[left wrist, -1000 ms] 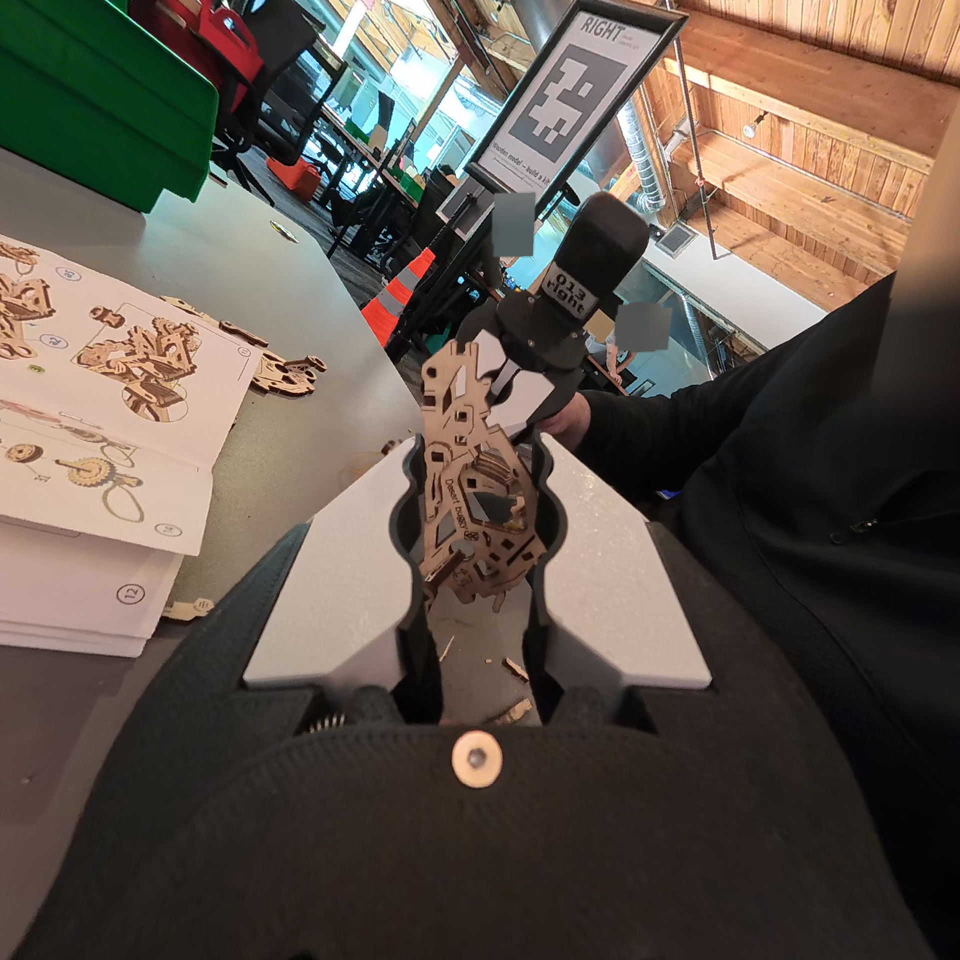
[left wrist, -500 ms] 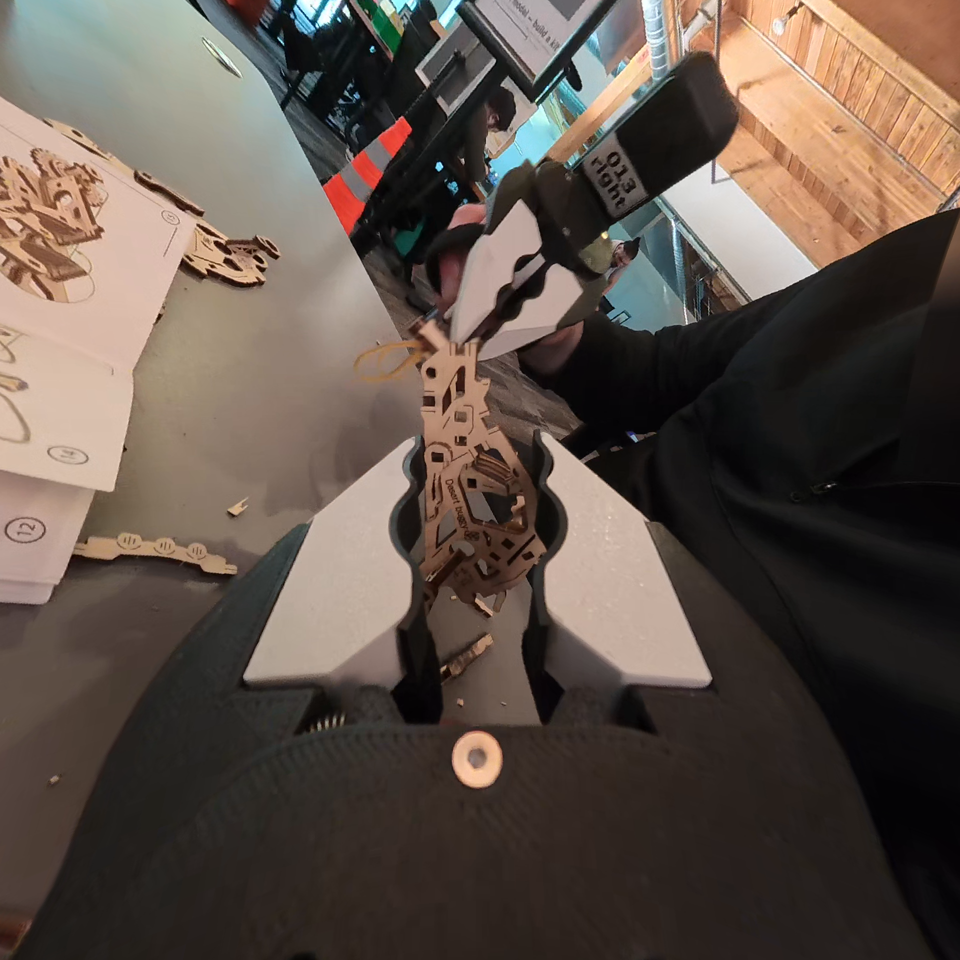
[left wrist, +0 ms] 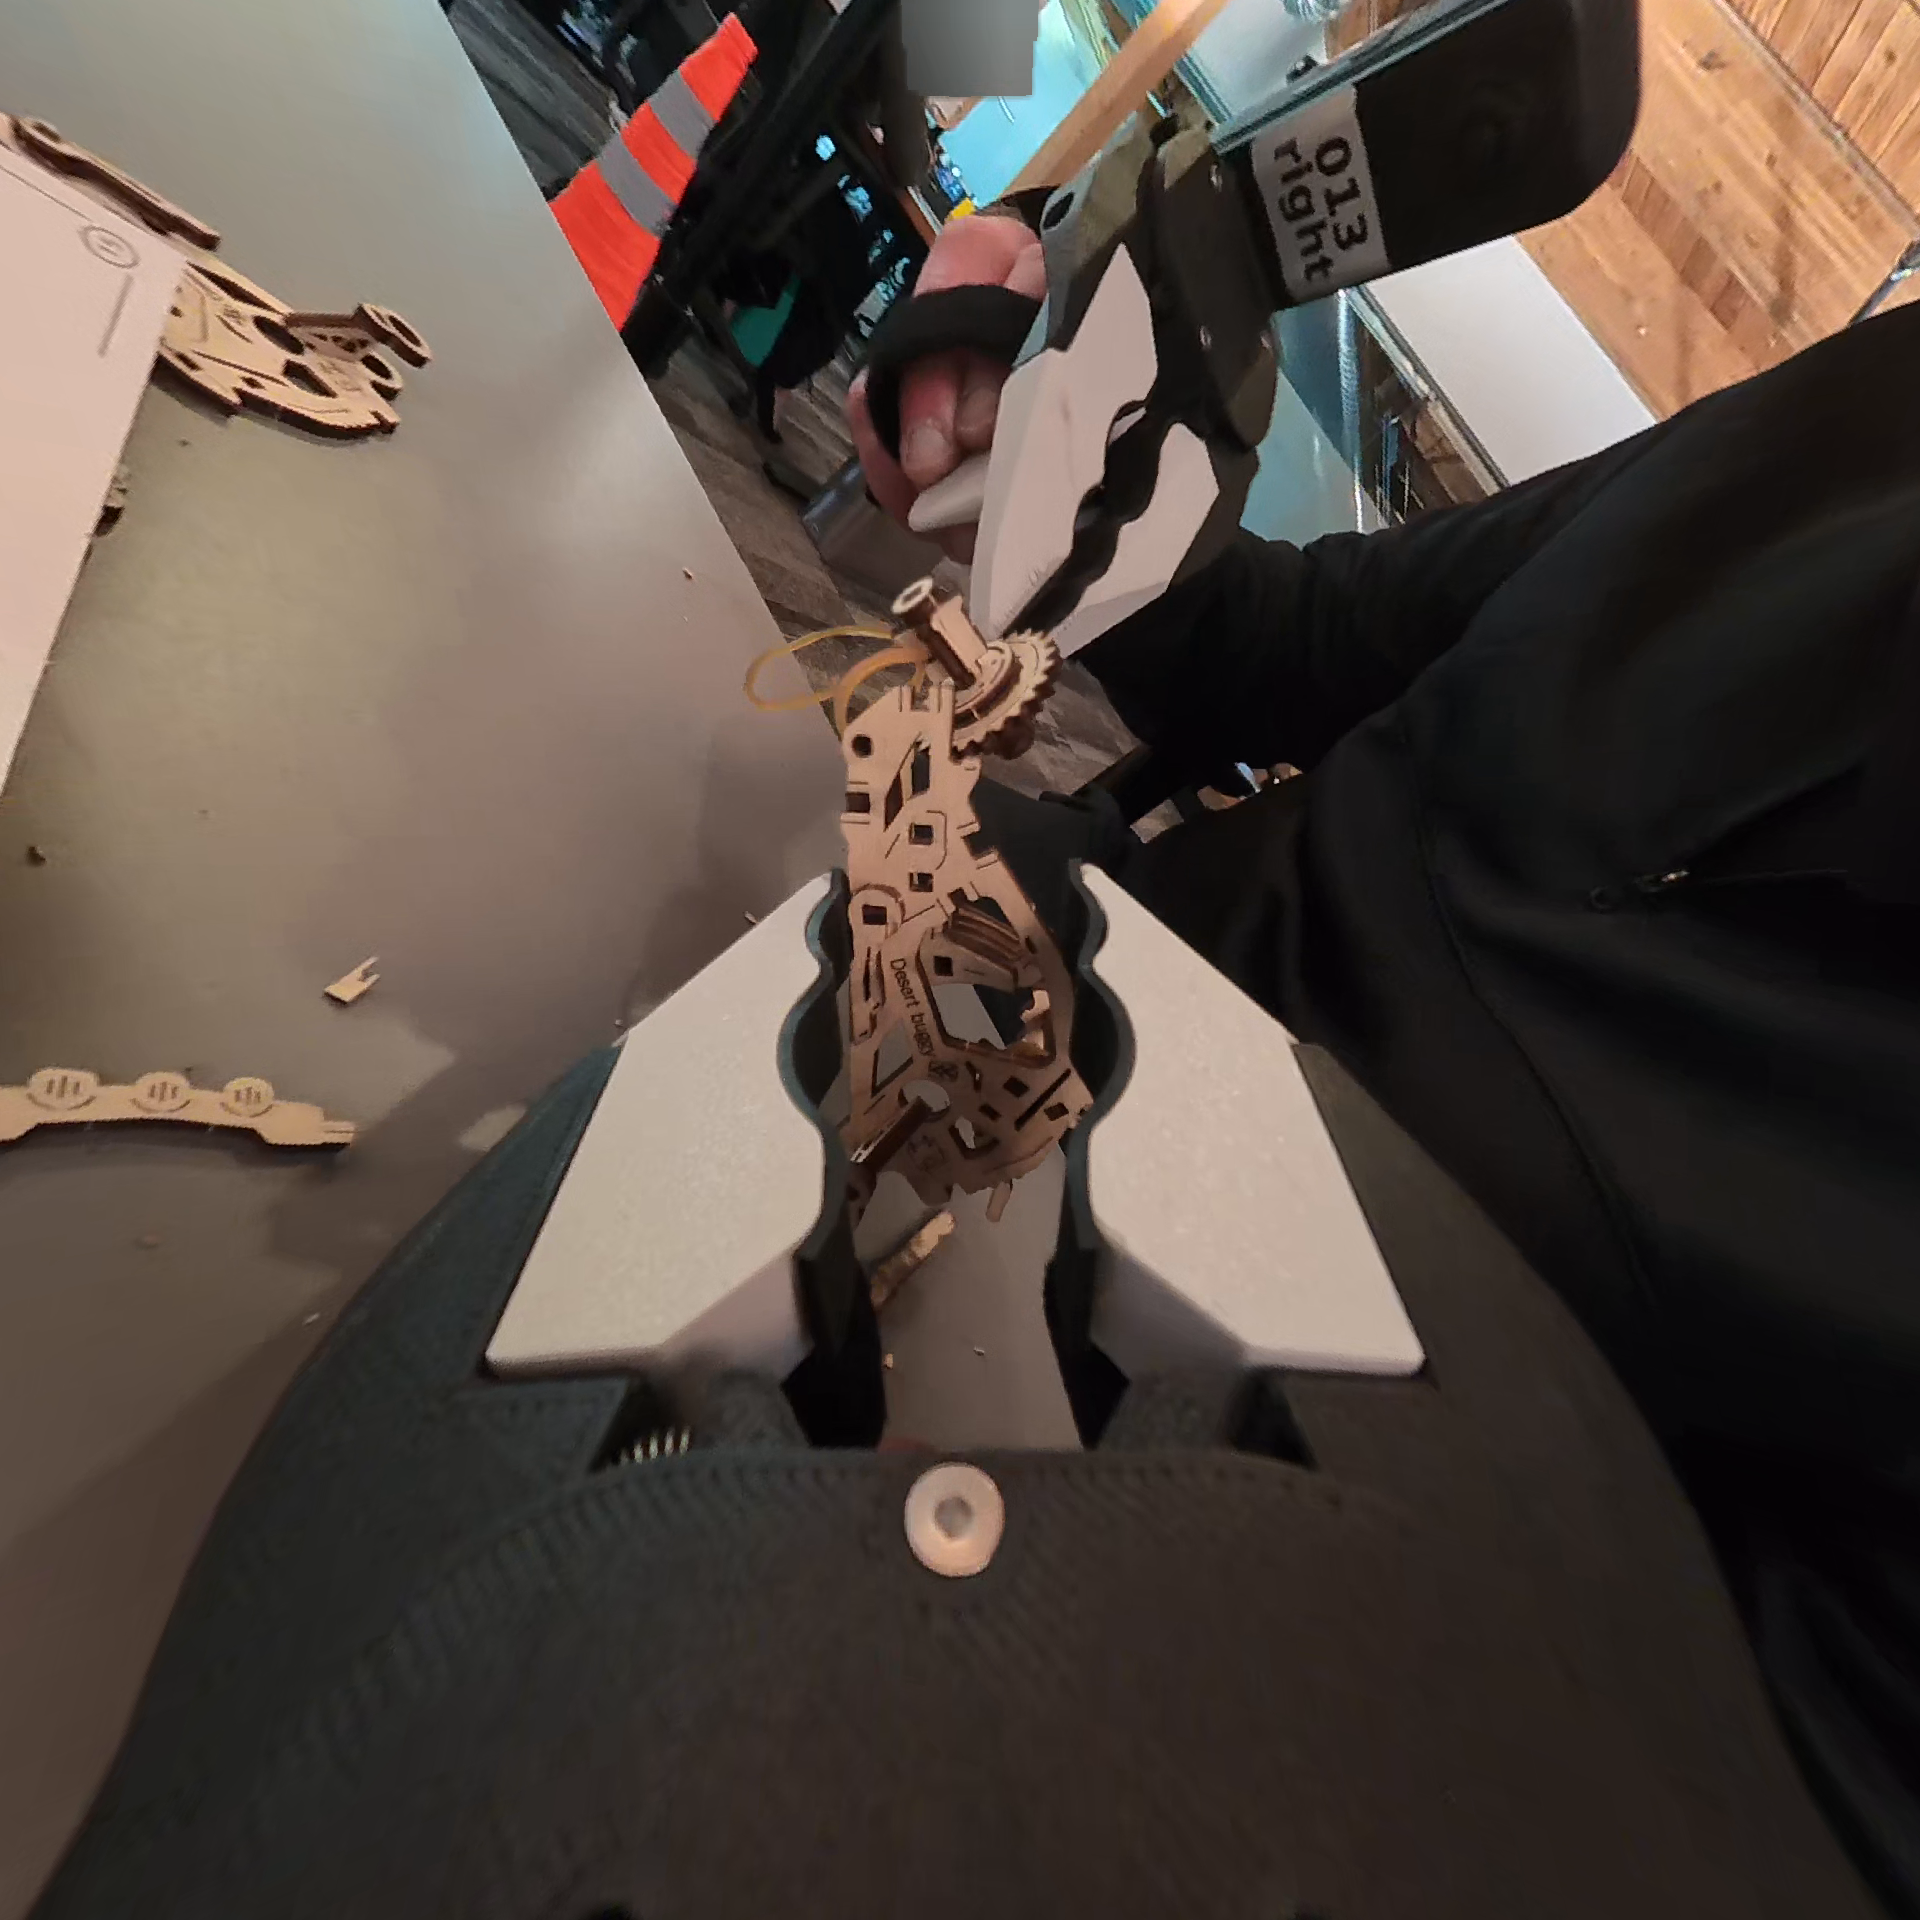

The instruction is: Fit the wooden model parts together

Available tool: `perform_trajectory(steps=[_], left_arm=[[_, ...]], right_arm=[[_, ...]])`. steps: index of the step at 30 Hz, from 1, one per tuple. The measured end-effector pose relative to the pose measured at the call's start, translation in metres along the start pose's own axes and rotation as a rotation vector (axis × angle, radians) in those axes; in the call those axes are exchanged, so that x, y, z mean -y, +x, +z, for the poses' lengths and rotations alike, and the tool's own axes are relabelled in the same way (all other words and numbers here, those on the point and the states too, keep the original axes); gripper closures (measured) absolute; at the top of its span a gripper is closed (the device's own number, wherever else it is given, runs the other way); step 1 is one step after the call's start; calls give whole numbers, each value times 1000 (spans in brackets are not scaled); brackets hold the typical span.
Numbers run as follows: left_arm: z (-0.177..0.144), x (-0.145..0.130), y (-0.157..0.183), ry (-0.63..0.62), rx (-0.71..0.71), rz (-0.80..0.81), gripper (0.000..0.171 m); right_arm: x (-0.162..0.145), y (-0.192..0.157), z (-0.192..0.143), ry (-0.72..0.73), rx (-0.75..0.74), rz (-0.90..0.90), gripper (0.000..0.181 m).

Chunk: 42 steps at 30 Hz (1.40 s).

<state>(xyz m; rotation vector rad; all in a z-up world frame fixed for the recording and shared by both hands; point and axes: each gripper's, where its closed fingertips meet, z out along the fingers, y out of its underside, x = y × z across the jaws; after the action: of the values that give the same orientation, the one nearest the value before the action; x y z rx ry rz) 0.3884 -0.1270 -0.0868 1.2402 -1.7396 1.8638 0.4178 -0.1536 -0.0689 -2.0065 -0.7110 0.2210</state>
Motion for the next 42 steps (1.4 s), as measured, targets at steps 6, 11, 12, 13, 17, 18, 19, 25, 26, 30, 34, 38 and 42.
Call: perform_trajectory(steps=[6, 11, 12, 13, 17, 18, 19, 25, 26, 30, 34, 38, 42], left_arm=[[0, -5, 5, -25, -26, 15, 133], [1, -6, 7, -33, -35, 18, 133], [1, -7, 7, -38, -37, 20, 133], [2, -8, 8, -43, -39, 20, 133], [3, -8, 8, -46, -40, 17, 133], [3, -8, 8, -44, -42, 15, 133], [3, -8, 8, -45, -43, 13, 133], [3, -7, 9, -37, -59, 11, 133], [3, -6, 10, -29, -67, 10, 133], [1, -1, 14, 10, -108, -7, 133], [0, 1, 20, 28, -153, -9, 133], [-3, 4, 24, 52, -185, -4, 133], [-6, 8, 30, 83, -227, 4, 133]], right_arm=[[-4, 0, -1, -12, -6, -33, 181], [-6, -1, 0, -21, -4, -34, 181], [-7, -1, 0, -21, -2, -32, 181], [-6, -2, 0, -16, 1, -30, 181], [-4, -3, 0, -2, 12, -19, 181], [-3, -3, 0, 3, 14, -14, 181], [-2, -4, 0, 7, 17, -11, 181], [0, -6, 1, 16, 29, 1, 181], [2, -6, 0, 24, 30, 8, 181], [7, -3, -2, 54, 25, 37, 181], [14, 0, -6, 108, 39, 90, 181], [18, 5, -13, 155, 45, 139, 181], [17, 6, -14, 174, 74, 190, 181]])
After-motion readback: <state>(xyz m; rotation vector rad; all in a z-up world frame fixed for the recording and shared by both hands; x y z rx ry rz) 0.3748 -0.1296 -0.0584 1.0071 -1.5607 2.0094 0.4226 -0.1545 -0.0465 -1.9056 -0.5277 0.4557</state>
